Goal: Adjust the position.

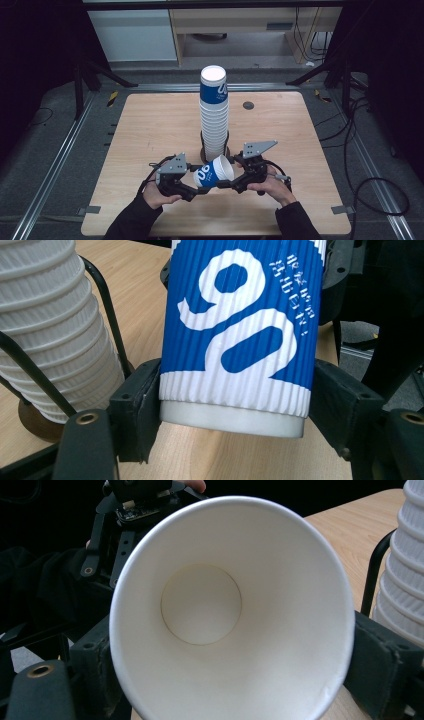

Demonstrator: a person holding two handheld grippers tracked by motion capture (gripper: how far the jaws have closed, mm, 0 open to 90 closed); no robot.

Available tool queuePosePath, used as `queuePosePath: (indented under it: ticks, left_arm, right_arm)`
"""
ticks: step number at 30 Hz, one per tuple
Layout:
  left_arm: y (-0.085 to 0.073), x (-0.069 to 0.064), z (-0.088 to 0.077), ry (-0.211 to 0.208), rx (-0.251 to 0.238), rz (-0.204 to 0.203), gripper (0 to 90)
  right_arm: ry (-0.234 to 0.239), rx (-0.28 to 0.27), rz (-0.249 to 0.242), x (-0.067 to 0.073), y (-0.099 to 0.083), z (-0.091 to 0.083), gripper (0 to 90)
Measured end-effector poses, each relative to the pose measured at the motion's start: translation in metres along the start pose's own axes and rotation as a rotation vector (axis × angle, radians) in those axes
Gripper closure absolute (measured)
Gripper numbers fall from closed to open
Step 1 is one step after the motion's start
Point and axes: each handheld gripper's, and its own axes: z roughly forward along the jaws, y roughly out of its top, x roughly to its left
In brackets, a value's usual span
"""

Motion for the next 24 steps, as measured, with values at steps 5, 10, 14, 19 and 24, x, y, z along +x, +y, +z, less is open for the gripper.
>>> queuePosePath:
  ticks: [5, 10, 14, 19, 24]
  left_arm:
    - [-0.0007, 0.0001, 0.0001, -0.010, 0.008, 0.008, 27.6]
    - [0.0000, -0.0001, -0.0004, -0.013, 0.009, 0.016, 27.6]
    - [-0.0001, -0.0006, 0.0004, -0.015, 0.012, 0.020, 27.6]
    - [-0.0001, -0.0003, 0.0005, -0.015, 0.011, 0.013, 26.9]
    - [0.0008, 0.0002, -0.0012, -0.014, 0.004, -0.002, 22.9]
  right_arm:
    - [0.003, 0.002, -0.001, -0.0002, -0.0003, 0.0000, 13.5]
    - [0.009, 0.001, 0.001, 0.0004, -0.0004, 0.0010, 12.5]
    - [0.018, 0.003, 0.006, 0.0002, -0.0010, 0.0026, 13.0]
    - [0.021, 0.002, -0.006, 0.0009, -0.0006, 0.0013, 15.0]
    - [0.002, 0.004, -0.038, 0.0035, 0.0010, -0.0005, 16.0]
